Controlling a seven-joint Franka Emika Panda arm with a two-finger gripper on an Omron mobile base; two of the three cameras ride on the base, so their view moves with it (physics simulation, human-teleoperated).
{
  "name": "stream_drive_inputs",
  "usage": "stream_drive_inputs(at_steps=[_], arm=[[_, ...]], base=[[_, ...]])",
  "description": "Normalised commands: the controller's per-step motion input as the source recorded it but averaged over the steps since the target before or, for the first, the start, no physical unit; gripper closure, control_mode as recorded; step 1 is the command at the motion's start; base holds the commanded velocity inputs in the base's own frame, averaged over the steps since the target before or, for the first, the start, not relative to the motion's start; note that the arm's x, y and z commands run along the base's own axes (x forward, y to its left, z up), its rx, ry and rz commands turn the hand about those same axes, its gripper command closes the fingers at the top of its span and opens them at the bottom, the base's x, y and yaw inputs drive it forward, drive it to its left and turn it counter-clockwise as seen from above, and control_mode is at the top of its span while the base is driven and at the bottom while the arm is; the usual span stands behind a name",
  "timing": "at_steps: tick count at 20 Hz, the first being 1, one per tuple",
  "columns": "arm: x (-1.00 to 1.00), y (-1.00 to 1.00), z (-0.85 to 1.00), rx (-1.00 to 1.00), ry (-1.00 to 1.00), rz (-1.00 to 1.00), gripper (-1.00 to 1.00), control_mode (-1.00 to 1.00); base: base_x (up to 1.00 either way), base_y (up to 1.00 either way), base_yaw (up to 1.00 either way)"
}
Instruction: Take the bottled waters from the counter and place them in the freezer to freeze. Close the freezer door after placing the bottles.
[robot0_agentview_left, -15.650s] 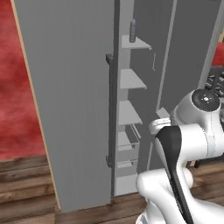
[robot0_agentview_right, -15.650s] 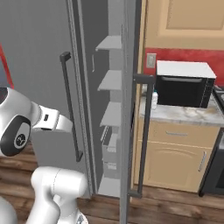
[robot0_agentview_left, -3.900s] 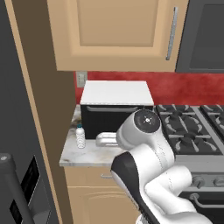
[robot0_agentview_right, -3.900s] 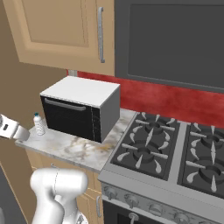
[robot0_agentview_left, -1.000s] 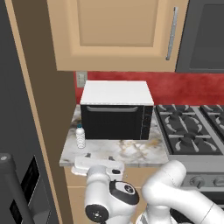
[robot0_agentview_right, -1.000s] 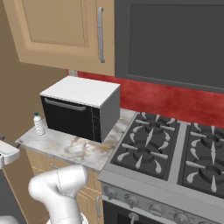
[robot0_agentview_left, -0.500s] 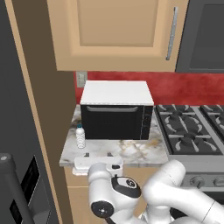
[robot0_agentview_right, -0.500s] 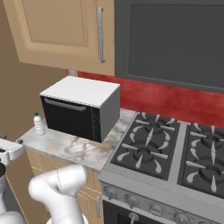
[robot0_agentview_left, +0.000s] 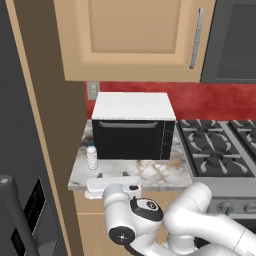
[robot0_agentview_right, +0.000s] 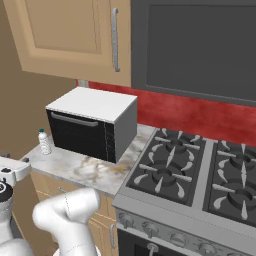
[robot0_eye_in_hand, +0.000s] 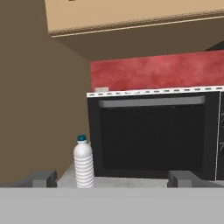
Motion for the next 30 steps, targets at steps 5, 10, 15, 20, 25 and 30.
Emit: stream_drive_inputs(at_steps=[5,10,15,20,25,30], arm=[[0.10,0.03,-0.04,0.00,0.00,0.00,-1.00,-1.00],[0.10,0.15,0.00,0.00,0.00,0.00,-1.00,-1.00],[0.12,0.18,0.00,0.00,0.00,0.00,-1.00,-1.00],[0.13,0.14,-0.01,0.00,0.00,0.00,-1.00,-1.00],[0.13,0.08,-0.06,0.00,0.00,0.00,-1.00,-1.00],[0.13,0.06,-0.16,0.00,0.00,0.00,-1.00,-1.00]], base=[[0.00,0.00,0.00],[0.00,0.00,0.00],[0.00,0.00,0.00],[0.00,0.00,0.00],[0.00,0.00,0.00],[0.00,0.00,0.00]])
